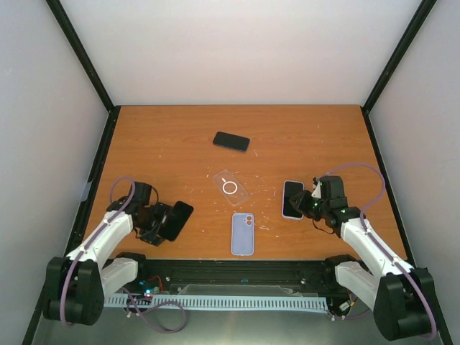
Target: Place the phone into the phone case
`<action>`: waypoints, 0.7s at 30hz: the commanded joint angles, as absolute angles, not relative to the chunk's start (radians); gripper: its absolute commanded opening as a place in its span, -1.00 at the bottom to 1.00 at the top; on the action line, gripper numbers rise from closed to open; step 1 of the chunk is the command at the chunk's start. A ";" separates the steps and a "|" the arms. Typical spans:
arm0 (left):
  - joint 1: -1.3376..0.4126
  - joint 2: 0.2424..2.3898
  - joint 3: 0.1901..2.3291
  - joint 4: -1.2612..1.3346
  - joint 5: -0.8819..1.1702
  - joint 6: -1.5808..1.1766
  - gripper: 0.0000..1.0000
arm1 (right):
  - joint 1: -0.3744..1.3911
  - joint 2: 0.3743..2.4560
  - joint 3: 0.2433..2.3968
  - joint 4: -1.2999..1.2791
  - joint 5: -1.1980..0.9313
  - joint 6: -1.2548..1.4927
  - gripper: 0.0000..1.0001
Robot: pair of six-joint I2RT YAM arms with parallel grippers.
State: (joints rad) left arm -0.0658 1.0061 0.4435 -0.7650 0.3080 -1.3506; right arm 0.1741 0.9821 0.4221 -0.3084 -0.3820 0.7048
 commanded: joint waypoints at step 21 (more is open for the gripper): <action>-0.360 1.132 0.696 -0.484 0.223 -0.645 0.99 | 0.208 0.838 0.463 -0.366 -0.418 0.663 -0.44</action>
State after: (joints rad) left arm -0.3504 1.1412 0.6632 -0.5148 0.2295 -0.9146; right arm 0.1898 0.8406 0.4454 -0.3756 -0.4068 0.6743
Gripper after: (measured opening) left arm 0.994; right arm 0.276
